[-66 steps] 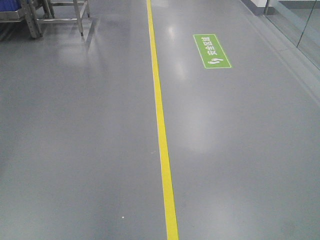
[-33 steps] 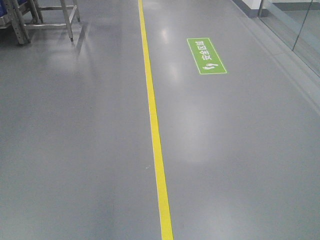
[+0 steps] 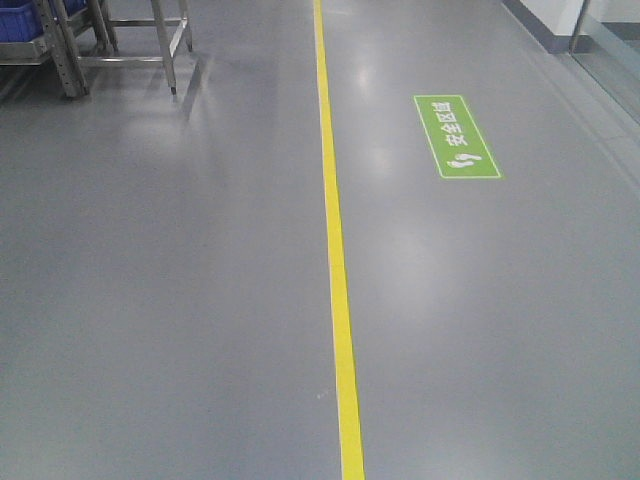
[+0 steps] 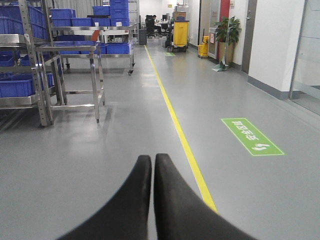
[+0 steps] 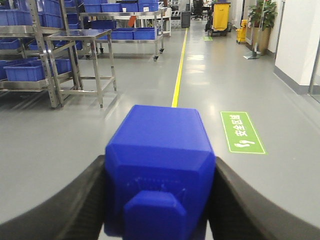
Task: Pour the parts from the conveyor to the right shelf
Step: 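Drive along the yellow floor line past the metal carts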
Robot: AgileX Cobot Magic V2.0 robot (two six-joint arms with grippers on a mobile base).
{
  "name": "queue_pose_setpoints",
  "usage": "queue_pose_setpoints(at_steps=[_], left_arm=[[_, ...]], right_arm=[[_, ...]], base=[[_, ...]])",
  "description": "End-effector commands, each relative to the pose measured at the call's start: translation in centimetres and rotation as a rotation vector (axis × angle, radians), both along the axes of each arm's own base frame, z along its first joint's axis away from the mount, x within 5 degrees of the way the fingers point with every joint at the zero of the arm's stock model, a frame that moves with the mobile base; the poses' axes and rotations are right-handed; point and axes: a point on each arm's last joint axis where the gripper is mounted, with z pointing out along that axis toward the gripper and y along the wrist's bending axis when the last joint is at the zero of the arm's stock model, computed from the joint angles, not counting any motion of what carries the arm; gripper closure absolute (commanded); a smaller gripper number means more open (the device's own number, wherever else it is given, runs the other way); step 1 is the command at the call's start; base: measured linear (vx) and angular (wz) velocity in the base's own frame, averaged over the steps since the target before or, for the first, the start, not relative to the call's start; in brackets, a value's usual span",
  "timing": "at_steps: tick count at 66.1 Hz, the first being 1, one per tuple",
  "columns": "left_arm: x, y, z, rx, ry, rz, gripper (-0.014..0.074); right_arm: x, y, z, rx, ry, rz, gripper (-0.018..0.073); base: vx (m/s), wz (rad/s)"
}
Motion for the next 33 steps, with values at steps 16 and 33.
queue_pose_setpoints(at_steps=[16, 33], left_arm=[[-0.21, 0.0, 1.45, -0.018, -0.11, -0.001, 0.0603], [-0.21, 0.0, 1.45, -0.018, -0.11, -0.001, 0.0603]], right_arm=[[-0.14, -0.03, 1.54, 0.002, -0.101, -0.005, 0.0564], [-0.14, -0.03, 1.54, 0.002, -0.101, -0.005, 0.0564]], base=[[0.5, 0.07], [0.56, -0.03]])
